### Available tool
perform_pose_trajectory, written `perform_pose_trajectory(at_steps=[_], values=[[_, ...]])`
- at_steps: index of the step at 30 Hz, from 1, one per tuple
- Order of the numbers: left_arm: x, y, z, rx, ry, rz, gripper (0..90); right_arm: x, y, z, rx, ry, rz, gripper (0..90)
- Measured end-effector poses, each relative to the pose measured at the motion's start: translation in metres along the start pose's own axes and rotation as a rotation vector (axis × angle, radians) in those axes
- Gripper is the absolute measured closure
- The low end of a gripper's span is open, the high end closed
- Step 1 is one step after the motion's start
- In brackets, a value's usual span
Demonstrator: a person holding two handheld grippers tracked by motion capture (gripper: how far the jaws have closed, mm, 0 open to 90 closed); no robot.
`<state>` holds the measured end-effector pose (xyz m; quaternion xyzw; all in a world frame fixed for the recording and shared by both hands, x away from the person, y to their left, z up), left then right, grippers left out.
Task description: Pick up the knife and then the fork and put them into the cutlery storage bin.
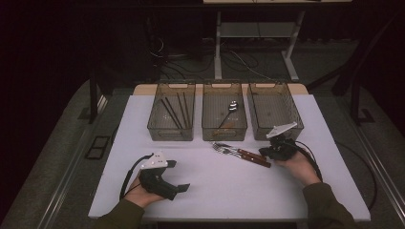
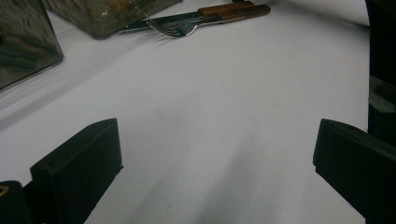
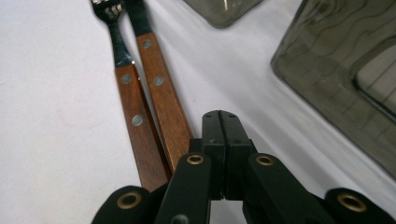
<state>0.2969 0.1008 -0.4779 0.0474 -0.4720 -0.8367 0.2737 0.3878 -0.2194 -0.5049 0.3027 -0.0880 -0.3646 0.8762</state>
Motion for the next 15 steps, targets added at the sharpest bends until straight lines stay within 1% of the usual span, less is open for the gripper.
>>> perform_pose_trajectory(at_steps=[3,9,15], values=[[0.0003,-0.0002,-0.0003,-0.003,-0.002,-0.001,0.3,-0.0007,-0.0016,0.0011,-0.005,0.0,0.005,89.4],[0.0009,-0.0002,-0.0005,-0.003,-0.009,0.001,0.3,-0.0039,-0.0052,0.0036,-0.015,0.016,0.008,89.5],[0.0014,0.0001,-0.0005,-0.003,-0.015,0.001,0.3,-0.0101,-0.0099,0.0069,-0.028,0.037,0.023,89.5]])
Point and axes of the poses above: each handheld gripper's, and its own axes: z roughly backward along the jaws, y roughly out of its top, x roughly to its right, the point moved 8 cm from there along -z, roughly forward along the jaws
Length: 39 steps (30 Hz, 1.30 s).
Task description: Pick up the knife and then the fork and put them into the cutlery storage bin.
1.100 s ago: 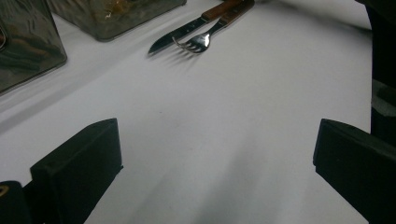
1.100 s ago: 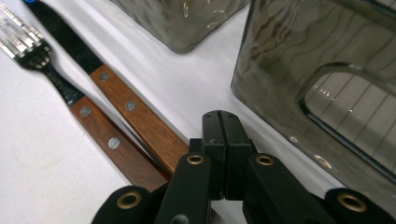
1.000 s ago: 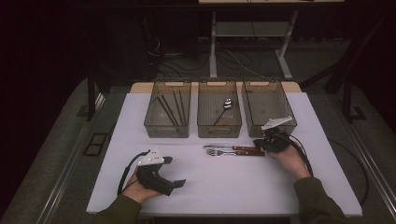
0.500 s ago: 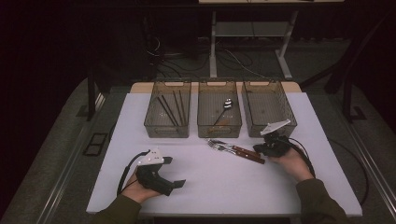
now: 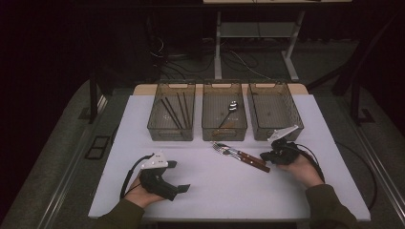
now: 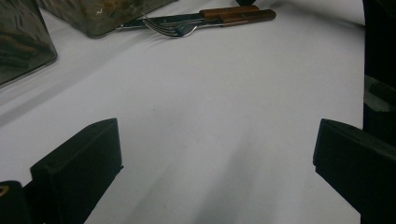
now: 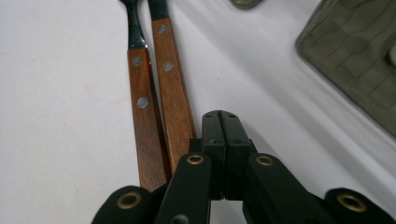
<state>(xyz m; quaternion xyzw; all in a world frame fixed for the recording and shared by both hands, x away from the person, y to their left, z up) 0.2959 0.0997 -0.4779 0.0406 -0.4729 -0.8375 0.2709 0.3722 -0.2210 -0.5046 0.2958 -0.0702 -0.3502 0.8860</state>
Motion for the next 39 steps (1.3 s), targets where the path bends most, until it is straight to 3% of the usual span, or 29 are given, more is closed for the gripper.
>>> perform_pose_trajectory(at_steps=[13,18,22,29,39], values=[[0.001,0.001,0.0,0.002,-0.005,-0.003,0.3,-0.016,-0.005,0.003,-0.029,0.018,0.035,89.4],[0.001,0.001,0.0,0.0,-0.007,-0.006,0.3,-0.015,0.007,0.016,0.069,0.032,-0.003,79.1],[0.001,0.001,0.0,0.004,-0.006,-0.002,0.3,-0.027,0.019,0.022,0.121,0.039,0.024,66.9],[0.001,0.001,-0.001,-0.002,-0.01,-0.007,0.3,-0.051,0.033,0.006,0.108,0.063,0.085,69.1],[0.002,0.001,-0.001,0.0,-0.015,-0.007,0.3,-0.054,0.041,-0.014,0.093,0.064,0.093,73.0]])
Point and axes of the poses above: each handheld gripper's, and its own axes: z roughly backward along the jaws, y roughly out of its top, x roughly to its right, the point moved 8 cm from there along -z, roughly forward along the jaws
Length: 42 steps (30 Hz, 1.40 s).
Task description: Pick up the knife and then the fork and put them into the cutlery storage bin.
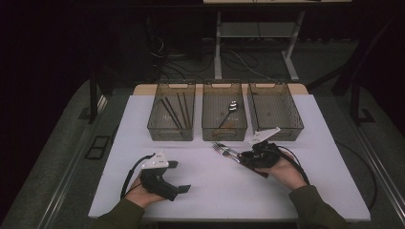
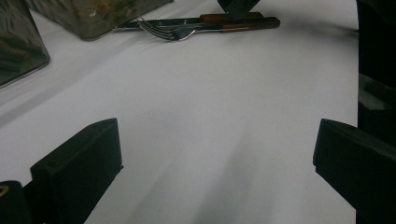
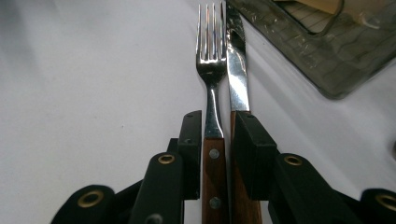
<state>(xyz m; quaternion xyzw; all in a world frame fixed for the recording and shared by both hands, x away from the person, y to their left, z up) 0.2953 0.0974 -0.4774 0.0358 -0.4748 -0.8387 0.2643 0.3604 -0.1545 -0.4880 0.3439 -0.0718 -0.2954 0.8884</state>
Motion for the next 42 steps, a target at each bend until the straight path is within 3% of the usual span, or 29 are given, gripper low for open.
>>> perform_pose_trajectory(at_steps=[17,25,32,42], values=[[0.0,0.0,-0.001,0.005,-0.002,0.007,0.3,-0.006,-0.007,-0.016,-0.067,-0.017,0.037,73.6],[0.0,0.0,-0.001,0.0,-0.002,0.006,0.3,-0.009,-0.01,-0.016,-0.034,-0.054,0.056,73.9],[0.0,0.0,-0.002,-0.002,-0.002,0.003,0.4,-0.008,-0.012,-0.016,-0.002,-0.048,0.047,77.1],[0.001,0.0,-0.001,0.003,-0.005,0.005,0.4,-0.005,-0.01,-0.013,-0.007,-0.038,0.031,77.2]])
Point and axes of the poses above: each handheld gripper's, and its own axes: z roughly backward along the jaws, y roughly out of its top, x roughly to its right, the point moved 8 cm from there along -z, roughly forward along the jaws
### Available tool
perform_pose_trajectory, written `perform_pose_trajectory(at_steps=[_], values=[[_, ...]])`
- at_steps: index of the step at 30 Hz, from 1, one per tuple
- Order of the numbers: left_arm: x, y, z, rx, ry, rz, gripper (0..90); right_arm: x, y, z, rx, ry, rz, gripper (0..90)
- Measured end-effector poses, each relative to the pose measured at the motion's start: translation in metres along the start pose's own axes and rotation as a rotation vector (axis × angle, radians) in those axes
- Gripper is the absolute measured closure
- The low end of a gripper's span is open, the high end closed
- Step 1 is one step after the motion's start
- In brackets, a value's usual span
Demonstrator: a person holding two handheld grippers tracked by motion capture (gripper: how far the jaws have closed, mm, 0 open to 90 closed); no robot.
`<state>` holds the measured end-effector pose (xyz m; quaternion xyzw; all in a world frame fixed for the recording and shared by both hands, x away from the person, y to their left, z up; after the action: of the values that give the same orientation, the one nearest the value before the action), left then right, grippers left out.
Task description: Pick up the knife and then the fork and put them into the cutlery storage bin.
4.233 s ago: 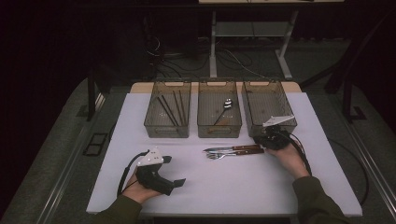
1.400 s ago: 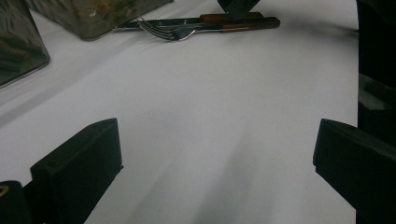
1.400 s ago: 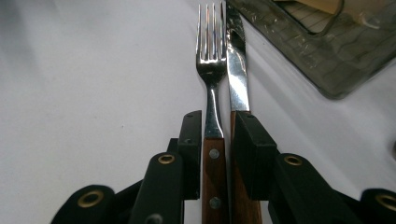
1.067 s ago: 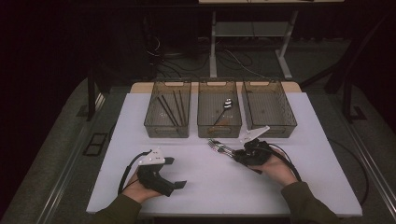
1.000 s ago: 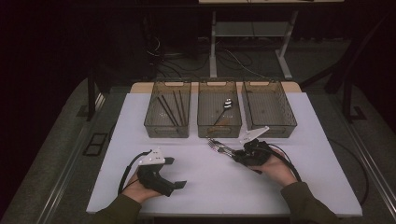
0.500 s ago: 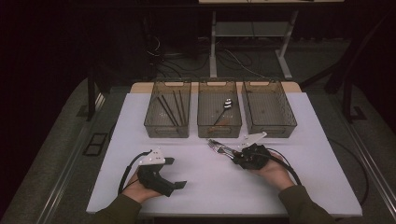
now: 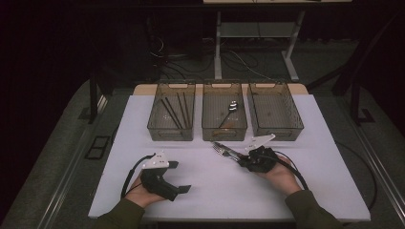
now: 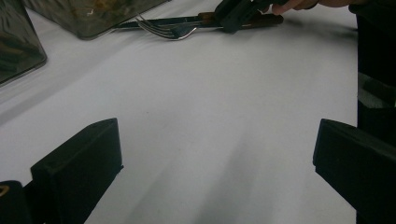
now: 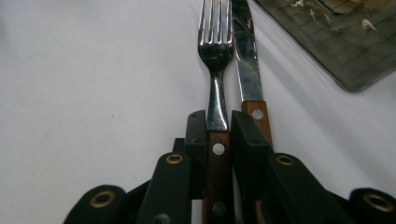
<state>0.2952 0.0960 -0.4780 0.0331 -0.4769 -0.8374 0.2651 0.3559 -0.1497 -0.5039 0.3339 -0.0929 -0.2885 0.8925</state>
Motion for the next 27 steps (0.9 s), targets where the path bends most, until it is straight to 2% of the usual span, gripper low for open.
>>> perform_pose_trajectory(at_steps=[7,11,19,24,27], values=[[0.0,0.0,0.0,-0.002,-0.005,-0.006,0.4,0.004,0.002,0.011,0.014,0.025,-0.009,77.1],[-0.001,-0.002,-0.001,-0.01,0.007,-0.028,0.4,0.006,0.003,0.019,0.02,0.025,-0.015,77.1],[-0.001,-0.004,-0.001,-0.021,0.005,-0.039,0.3,0.011,0.005,0.031,0.044,0.03,-0.02,77.1],[-0.007,-0.007,0.0,-0.03,0.027,-0.062,0.3,0.014,0.006,0.038,0.061,0.033,-0.03,77.1],[-0.008,-0.008,0.0,-0.028,0.03,-0.052,0.2,0.015,0.006,0.042,0.065,0.032,-0.035,77.1]])
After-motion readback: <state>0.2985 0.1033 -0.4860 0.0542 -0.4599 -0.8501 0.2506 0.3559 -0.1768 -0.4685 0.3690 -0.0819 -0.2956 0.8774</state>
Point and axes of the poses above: each handheld gripper's, and its own axes: z roughly backward along the jaws, y roughly out of its top, x roughly to its right, the point moved 8 cm from there along -z, roughly forward along the jaws
